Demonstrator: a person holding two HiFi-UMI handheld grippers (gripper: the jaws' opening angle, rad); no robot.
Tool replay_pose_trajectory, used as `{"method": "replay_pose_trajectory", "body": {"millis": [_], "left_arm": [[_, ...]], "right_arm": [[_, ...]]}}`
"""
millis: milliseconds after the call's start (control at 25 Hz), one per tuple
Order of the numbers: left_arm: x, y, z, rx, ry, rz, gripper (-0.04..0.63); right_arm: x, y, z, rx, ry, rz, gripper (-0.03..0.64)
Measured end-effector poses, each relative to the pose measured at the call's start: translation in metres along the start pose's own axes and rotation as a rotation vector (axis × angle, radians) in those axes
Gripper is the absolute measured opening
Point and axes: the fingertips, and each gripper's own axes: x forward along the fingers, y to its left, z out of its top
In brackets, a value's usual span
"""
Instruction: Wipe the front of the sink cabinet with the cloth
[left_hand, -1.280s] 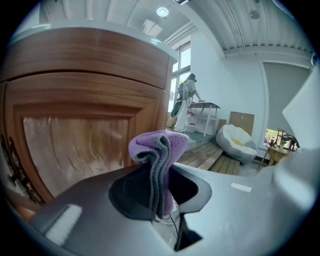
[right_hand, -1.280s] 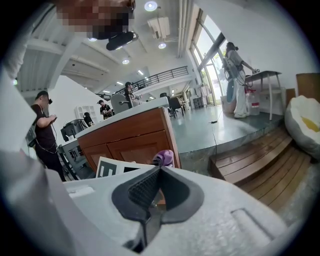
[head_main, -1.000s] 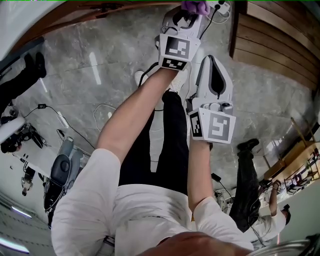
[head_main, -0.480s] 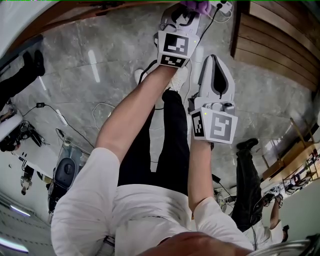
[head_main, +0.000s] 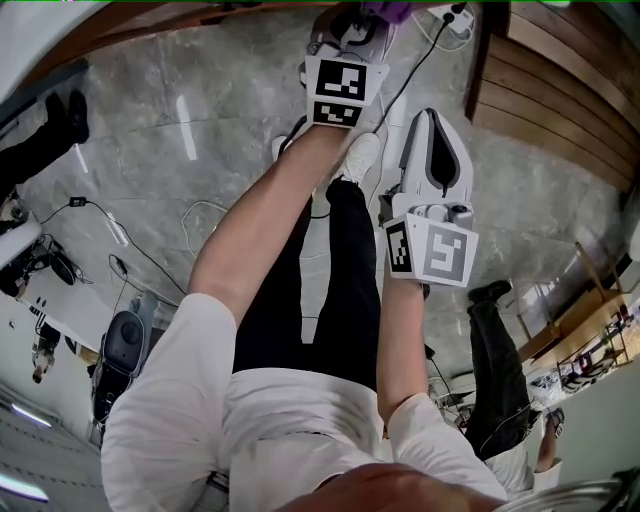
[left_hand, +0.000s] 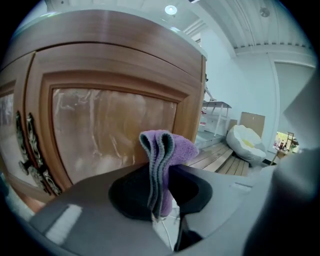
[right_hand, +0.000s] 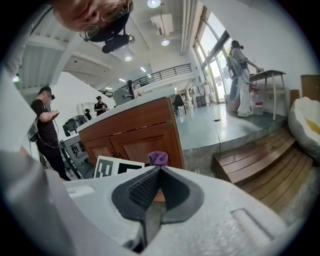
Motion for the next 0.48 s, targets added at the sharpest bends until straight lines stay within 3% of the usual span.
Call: {"method": "replay_pose_trajectory", "body": {"millis": [480], "left_arm": [[-0.023,0.051,-0.006,-0.034,0.006,0.062,0.075]], "right_arm": [[0.012,0.035,0.001,-0.022,0.005,0.039,-0.003]]}}
